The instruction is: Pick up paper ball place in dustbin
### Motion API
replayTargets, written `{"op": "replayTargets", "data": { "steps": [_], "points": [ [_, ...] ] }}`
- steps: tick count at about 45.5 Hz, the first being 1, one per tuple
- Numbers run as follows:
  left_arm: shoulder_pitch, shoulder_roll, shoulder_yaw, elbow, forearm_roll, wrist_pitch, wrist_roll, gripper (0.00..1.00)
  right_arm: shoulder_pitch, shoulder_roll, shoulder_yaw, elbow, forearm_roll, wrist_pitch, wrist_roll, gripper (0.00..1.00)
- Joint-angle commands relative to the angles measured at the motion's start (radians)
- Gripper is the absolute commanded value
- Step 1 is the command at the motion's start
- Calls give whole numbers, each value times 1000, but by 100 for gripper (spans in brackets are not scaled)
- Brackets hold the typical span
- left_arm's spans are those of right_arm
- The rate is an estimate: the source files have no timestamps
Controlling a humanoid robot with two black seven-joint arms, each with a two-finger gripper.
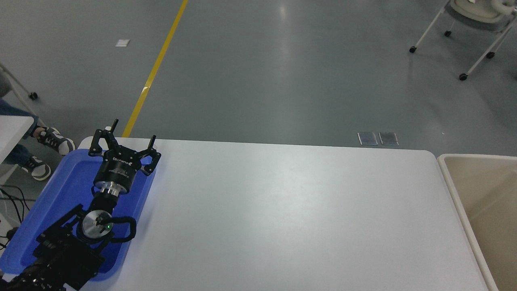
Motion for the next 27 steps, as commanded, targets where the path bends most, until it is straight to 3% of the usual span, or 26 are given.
{"op": "replayTargets", "data": {
  "steps": [1, 12, 27],
  "points": [
    [0, 0, 0, 0, 0, 0, -1, 100, -10, -76, -22, -66, -39, 0, 0, 0],
    [0, 0, 0, 0, 1, 0, -1, 100, -129, -79, 45, -172, -37, 0, 0, 0],
    [0, 0, 0, 0, 0, 0, -1, 100, -759, -76, 571, -396, -23, -75, 0, 0]
  ]
}}
